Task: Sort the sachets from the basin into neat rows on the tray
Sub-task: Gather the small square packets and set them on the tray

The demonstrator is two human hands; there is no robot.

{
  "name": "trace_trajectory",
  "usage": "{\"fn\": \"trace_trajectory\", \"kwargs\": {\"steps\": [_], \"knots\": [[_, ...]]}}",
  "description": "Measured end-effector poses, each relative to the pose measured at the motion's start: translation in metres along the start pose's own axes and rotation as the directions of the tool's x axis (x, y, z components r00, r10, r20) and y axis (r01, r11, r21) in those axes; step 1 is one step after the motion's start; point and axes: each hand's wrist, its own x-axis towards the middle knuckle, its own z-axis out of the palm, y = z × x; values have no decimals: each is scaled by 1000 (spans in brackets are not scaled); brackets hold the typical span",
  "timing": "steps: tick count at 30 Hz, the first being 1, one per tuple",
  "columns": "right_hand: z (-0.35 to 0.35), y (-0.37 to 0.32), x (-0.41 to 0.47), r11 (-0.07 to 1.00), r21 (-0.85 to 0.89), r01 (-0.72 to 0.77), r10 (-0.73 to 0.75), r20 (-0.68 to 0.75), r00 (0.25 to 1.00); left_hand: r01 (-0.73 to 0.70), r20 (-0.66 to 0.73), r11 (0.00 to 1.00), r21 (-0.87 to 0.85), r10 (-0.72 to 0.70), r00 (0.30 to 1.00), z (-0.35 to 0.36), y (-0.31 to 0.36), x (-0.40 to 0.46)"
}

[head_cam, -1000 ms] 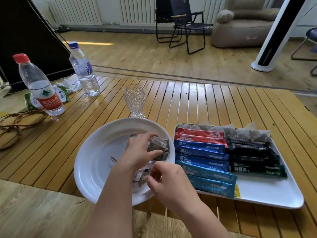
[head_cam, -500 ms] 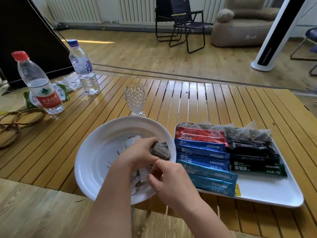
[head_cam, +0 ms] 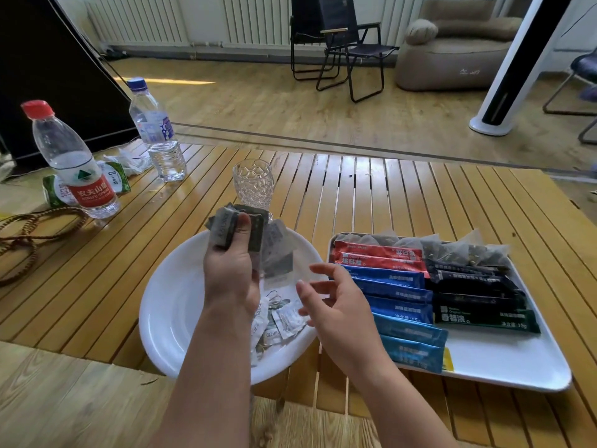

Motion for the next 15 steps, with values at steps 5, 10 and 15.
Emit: {"fn": "trace_trajectory", "kwargs": {"steps": [5,10,15], "knots": [[-6,-6,9,969,234,-82,76,35,996,233,159,964,-126,-212,964,20,-14,-22],[-22,-7,11,910,415,3,61,-140,988,164,246,983,88,-181,952,38,-24,-41],[-48,-9,9,935,350,58,42,-272,961,87,200,975,204,-129,971,46,-29,-51]]}}
